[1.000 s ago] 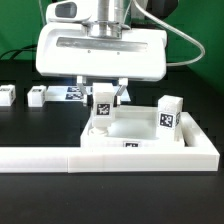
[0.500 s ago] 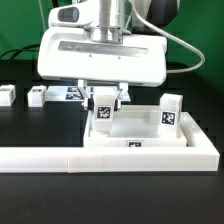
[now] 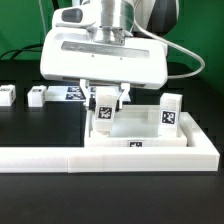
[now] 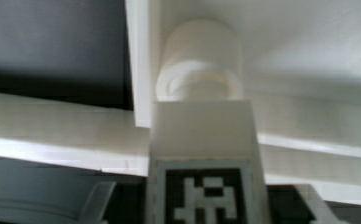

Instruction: Assemble square table

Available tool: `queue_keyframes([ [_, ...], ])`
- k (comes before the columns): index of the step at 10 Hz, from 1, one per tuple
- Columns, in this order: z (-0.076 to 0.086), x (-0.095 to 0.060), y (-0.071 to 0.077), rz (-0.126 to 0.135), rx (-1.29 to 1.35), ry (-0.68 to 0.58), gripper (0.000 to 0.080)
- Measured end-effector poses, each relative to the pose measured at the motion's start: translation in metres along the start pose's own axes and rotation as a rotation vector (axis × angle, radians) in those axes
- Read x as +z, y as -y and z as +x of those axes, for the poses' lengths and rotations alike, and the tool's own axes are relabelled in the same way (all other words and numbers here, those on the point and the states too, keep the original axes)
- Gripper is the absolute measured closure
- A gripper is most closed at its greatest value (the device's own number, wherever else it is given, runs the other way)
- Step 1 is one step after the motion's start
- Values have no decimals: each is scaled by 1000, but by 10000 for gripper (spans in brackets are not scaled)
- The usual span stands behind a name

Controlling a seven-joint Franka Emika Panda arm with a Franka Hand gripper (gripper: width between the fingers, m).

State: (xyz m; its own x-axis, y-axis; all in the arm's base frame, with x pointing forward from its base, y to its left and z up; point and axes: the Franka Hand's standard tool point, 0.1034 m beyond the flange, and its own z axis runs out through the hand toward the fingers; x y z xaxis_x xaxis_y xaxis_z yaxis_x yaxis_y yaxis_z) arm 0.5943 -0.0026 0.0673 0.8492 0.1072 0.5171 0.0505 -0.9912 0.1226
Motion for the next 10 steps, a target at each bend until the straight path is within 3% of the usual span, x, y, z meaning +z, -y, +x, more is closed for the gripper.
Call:
queue_keyframes([
  [2, -1, 0, 0, 1, 0, 3, 264],
  [3, -1, 0, 0, 1, 0, 4, 264],
  [4, -1, 0, 0, 1, 0, 4, 173],
  [8, -1, 0, 0, 3, 1, 12, 151],
  [10, 11, -13, -5, 11, 11, 25, 150],
])
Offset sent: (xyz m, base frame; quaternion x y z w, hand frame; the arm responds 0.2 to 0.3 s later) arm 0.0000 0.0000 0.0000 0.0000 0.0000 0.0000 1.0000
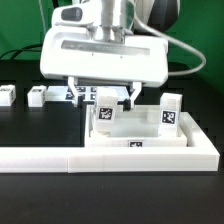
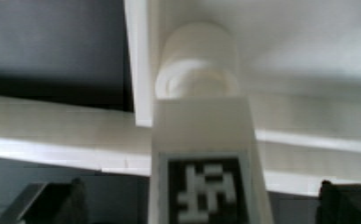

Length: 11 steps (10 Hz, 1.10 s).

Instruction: Assemble square table

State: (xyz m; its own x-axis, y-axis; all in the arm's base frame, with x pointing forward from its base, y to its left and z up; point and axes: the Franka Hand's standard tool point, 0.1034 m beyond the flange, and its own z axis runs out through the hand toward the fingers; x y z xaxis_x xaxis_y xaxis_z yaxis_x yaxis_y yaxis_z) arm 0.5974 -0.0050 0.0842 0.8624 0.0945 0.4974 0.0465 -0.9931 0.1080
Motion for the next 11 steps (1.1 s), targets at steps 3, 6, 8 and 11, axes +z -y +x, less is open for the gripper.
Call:
queue_keyframes([
  [3, 4, -2, -6, 6, 10, 31, 150],
  [6, 1, 4, -2, 48, 20, 172, 150],
  [8, 2, 6, 2, 91, 27, 304, 150],
  [11, 2, 6, 7, 137, 33, 466, 150],
])
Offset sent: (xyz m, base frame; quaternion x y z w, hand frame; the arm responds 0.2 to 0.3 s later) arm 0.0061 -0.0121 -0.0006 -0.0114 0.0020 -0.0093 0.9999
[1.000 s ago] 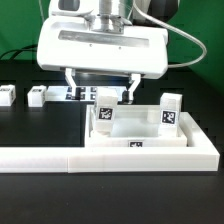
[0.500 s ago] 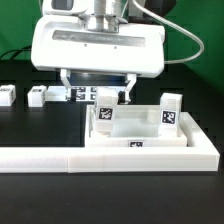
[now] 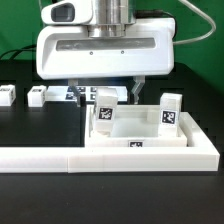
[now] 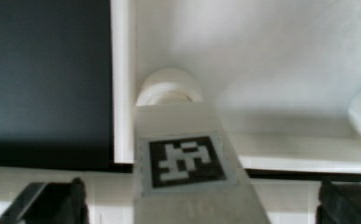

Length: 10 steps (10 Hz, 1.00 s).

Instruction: Assemble square table

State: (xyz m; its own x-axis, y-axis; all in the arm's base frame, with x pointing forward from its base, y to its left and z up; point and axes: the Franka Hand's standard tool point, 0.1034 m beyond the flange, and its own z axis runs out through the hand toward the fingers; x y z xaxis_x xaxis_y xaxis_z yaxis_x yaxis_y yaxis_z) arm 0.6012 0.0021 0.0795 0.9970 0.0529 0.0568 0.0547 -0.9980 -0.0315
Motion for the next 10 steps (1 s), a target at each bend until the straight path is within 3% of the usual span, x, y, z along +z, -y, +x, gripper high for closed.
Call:
queue_keyframes([
  [3, 2, -2, -2, 3, -3, 18, 150],
  [5, 2, -3, -2, 1, -7, 18, 413],
  [6, 1, -2, -2, 1, -7, 19, 413],
  [7, 1, -2, -2, 1, -7, 18, 508],
  [10, 1, -2, -2, 1, 28, 19, 508],
])
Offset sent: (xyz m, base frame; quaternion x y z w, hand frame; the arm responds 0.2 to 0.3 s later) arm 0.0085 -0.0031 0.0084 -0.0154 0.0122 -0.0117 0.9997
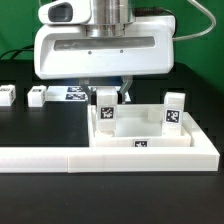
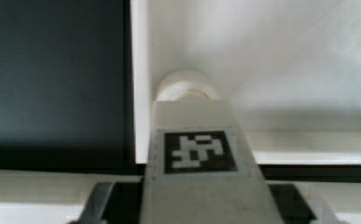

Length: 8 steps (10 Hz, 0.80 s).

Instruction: Assemble square table

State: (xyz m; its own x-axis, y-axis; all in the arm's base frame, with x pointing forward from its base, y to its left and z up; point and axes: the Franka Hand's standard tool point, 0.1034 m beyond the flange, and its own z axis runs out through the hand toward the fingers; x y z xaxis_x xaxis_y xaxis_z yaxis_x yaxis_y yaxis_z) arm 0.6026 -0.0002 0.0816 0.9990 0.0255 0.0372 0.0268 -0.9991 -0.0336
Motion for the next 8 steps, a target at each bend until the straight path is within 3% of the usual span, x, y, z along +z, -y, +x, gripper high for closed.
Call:
queue_keyframes([
  [2, 1, 1, -1, 3, 56, -17, 508],
  [8, 4, 1, 4, 15, 586, -105, 508],
])
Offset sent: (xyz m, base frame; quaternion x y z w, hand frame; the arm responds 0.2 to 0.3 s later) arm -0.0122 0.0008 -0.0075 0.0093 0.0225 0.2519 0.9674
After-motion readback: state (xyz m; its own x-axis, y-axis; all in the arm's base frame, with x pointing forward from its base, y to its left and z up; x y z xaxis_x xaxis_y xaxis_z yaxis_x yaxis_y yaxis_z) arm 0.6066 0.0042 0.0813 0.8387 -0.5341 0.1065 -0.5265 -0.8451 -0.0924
